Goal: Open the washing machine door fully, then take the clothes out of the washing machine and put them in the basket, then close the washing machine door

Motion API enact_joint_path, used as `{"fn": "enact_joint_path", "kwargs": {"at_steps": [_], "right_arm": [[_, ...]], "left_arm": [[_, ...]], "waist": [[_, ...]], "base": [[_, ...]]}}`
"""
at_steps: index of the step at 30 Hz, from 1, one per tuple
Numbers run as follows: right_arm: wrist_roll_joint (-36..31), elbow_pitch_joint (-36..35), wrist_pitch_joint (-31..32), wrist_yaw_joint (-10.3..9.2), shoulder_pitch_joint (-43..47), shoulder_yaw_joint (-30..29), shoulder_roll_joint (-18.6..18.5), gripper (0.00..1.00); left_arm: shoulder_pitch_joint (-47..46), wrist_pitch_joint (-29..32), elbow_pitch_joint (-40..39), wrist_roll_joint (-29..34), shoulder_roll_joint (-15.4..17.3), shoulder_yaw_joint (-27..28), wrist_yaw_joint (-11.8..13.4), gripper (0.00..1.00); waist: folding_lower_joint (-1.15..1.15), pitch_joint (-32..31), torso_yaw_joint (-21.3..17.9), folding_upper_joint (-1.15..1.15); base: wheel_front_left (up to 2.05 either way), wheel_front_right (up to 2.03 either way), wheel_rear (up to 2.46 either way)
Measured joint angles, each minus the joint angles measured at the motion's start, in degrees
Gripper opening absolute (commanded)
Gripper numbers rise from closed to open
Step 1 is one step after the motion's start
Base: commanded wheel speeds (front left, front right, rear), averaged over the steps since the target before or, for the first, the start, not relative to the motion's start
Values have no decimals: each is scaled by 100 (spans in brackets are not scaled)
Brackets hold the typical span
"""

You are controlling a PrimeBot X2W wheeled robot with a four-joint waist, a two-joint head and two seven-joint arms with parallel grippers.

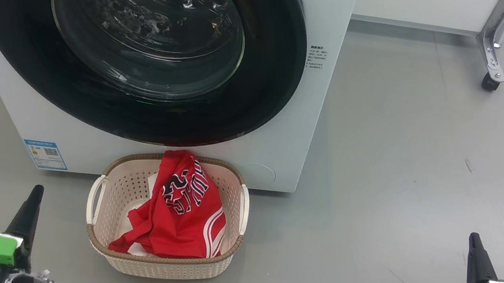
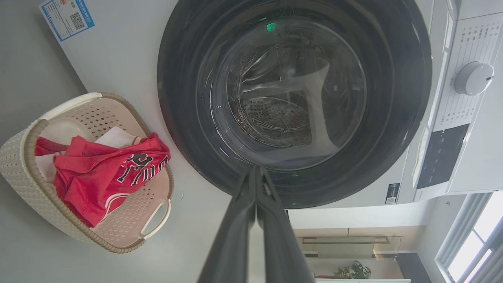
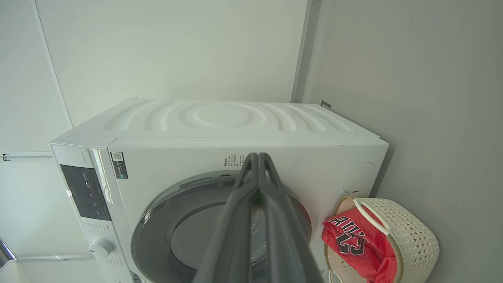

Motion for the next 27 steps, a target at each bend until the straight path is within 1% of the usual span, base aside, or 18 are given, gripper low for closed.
{"fn": "enact_joint_path", "kwargs": {"at_steps": [27], "right_arm": [[0, 13, 18, 30, -2, -21, 19, 0]], "left_arm": [[-2, 26, 8, 0, -4, 10, 0, 0]], "waist": [[0, -1, 0, 0]], "base": [[0, 0, 0]]}}
